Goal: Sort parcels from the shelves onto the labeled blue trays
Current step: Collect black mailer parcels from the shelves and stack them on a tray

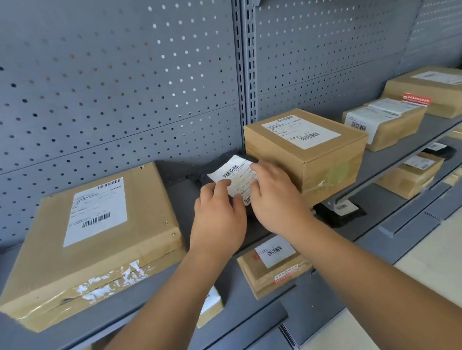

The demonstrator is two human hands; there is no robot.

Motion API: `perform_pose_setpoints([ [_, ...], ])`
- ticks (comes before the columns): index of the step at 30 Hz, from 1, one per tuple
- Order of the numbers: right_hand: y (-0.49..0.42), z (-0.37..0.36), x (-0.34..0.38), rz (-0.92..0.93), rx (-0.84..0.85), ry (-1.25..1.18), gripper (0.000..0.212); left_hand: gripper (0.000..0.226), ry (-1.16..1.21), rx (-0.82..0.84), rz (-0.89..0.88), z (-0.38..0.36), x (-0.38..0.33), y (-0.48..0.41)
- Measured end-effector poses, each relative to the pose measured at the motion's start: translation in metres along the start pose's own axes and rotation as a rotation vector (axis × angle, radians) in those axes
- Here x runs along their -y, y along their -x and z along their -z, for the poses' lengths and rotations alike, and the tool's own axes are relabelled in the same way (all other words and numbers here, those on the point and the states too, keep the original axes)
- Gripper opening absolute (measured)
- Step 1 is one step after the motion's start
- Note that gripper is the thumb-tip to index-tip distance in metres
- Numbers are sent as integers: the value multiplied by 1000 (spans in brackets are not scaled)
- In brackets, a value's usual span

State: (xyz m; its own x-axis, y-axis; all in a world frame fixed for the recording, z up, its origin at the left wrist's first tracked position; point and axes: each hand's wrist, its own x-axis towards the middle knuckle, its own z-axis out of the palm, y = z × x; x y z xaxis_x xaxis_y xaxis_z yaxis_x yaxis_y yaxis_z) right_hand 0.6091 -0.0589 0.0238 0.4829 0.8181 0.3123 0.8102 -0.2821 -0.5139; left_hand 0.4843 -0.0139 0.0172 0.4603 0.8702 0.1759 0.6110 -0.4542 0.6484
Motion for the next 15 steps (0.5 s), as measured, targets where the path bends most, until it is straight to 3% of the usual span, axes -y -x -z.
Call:
perform_pose_setpoints([
  [4,-3,-5,-3,-13,39,-10,38,52,1,8,80,-4,-4,-2],
  [10,-2,-5,-5,-64,108,-21,30,54,16,-17,145,-4,-1,-4],
  [15,0,-4,-6,-93,181,-28,28,43,28,-25,199,-3,3,-4],
])
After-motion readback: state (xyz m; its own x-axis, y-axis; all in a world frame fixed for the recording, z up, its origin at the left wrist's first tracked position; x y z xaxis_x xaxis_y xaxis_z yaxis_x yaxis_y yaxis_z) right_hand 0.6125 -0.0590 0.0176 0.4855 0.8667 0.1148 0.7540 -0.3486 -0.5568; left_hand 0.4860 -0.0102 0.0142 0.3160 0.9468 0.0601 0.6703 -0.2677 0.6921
